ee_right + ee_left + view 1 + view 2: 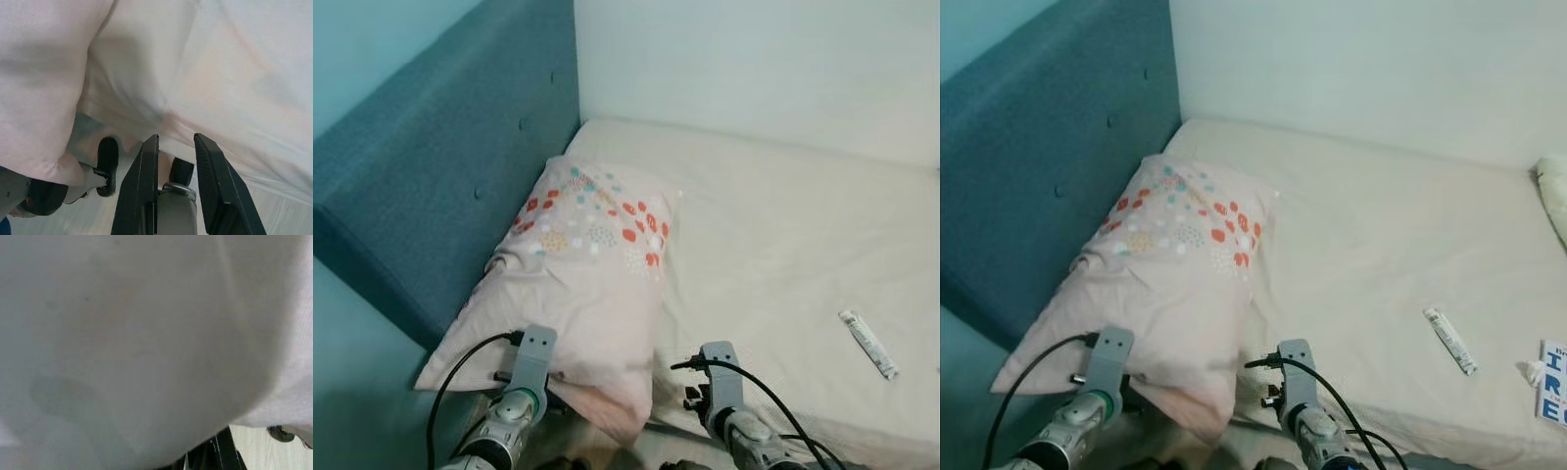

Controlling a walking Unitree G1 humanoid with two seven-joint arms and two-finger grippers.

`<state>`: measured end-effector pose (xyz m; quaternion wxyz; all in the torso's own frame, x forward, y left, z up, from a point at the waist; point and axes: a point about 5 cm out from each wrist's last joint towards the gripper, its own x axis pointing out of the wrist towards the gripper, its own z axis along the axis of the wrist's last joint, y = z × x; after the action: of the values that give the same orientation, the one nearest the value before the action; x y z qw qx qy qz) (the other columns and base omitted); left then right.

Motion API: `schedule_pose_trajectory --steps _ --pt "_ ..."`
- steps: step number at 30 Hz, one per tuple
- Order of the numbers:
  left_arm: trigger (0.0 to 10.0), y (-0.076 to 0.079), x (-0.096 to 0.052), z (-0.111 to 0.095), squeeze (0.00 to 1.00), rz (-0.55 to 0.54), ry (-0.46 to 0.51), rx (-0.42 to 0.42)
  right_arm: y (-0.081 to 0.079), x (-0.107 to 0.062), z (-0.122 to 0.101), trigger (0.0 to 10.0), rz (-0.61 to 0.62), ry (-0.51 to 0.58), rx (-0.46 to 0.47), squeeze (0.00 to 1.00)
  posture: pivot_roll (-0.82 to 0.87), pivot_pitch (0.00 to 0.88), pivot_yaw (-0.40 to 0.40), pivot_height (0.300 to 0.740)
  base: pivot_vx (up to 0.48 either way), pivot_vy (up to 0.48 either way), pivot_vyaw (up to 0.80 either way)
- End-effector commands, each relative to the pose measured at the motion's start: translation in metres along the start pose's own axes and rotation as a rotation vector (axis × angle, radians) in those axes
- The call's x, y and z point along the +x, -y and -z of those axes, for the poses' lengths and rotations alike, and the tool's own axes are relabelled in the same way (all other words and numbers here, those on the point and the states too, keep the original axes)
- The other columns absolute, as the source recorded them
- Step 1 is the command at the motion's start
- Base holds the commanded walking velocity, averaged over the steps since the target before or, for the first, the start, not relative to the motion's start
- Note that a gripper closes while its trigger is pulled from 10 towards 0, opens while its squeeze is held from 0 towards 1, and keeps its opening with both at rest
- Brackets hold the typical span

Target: Clean up the room

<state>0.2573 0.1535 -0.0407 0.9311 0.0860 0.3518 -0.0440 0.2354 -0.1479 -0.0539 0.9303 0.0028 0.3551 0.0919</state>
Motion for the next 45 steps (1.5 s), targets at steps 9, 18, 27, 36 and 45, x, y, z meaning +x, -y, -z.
schedule_pose_trajectory --steps 9,18,27,36,45 --pt "10.0 0.001 -0.005 0.020 0.00 -0.009 -0.050 -0.023 0.004 -0.005 0.014 10.0 0.012 -0.038 0.003 0.00 0.07 0.124 0.037 0.740 0.000 0.000 0.00" --pt "10.0 -0.002 -0.003 0.014 0.00 -0.006 -0.052 -0.011 0.000 -0.002 0.006 10.0 0.008 -0.018 -0.007 0.00 0.07 0.109 0.038 0.740 0.000 0.000 0.00" --pt "10.0 0.000 -0.002 0.015 0.00 -0.010 -0.062 -0.009 0.004 -0.002 0.003 10.0 0.013 -0.007 -0.012 0.00 0.06 0.108 0.042 0.740 0.000 0.000 0.00" --pt "10.0 0.003 -0.003 0.020 0.00 -0.008 -0.078 -0.031 0.002 -0.001 0.002 10.0 0.001 -0.001 -0.019 0.00 0.06 0.118 0.038 0.740 0.000 0.000 0.00" --pt "10.0 0.001 -0.004 0.021 0.00 -0.009 -0.087 -0.033 -0.024 -0.002 0.015 10.0 -0.039 -0.008 -0.055 0.00 0.06 0.107 0.045 0.740 0.000 0.000 0.00"
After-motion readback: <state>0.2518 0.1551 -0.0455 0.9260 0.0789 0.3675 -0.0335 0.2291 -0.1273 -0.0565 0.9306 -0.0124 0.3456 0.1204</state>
